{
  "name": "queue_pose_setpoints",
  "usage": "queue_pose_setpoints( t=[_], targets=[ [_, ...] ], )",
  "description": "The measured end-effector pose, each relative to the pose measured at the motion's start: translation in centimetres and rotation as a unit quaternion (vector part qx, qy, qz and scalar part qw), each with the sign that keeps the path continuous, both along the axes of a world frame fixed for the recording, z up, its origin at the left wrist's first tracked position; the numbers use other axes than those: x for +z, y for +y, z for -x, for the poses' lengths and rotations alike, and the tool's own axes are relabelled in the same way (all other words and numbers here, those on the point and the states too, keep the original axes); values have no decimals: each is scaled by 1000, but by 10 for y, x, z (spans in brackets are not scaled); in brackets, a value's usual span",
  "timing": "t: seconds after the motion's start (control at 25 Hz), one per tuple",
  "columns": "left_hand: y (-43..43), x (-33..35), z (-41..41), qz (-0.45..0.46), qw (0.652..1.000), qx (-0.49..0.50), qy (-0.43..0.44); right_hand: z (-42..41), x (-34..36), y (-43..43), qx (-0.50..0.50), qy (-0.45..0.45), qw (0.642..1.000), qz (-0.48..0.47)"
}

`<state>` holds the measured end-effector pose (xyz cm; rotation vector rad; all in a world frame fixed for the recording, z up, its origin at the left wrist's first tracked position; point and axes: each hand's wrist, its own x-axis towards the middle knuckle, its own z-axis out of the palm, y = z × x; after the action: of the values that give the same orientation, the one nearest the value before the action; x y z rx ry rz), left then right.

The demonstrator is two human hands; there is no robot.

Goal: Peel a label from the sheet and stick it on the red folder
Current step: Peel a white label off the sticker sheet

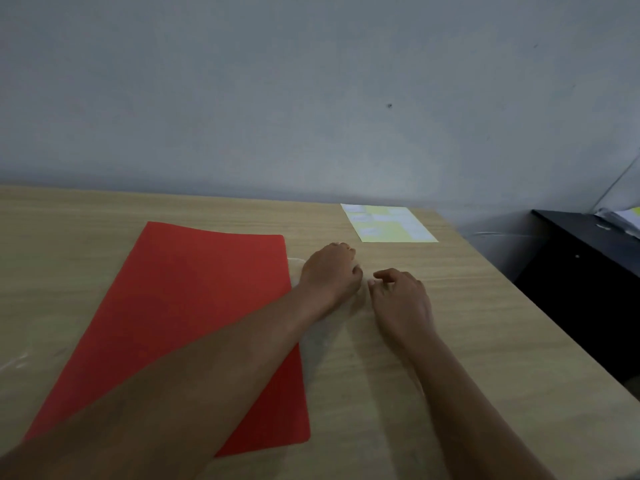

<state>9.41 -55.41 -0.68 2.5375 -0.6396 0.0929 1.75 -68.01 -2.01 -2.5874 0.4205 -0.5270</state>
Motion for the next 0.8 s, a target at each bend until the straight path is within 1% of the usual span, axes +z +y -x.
queue_pose_setpoints(
  t=[0.24,0.36,0.44,0.6,0.68,0.8],
  targets=[
    [-49,-6,-46,-47,998,-24,-26,-28,1,-35,-18,0,1000,24],
    [-61,-16,-59,-74,996,-28,-40,-47,2,-54,-30,3,999,19],
    [-63,-21,-59,-63,996,-18,-55,-58,3,-68,-49,1,999,13],
    [-49,-26,-57,1,998,29,-54,-79,5,-90,-108,-19,994,-20],
    [-40,-25,-56,10,998,46,-51,-86,6,-94,-135,1,991,-23],
    [-26,-21,-49,27,996,65,-50,-88,3,-86,-153,52,987,17]
  ],
)
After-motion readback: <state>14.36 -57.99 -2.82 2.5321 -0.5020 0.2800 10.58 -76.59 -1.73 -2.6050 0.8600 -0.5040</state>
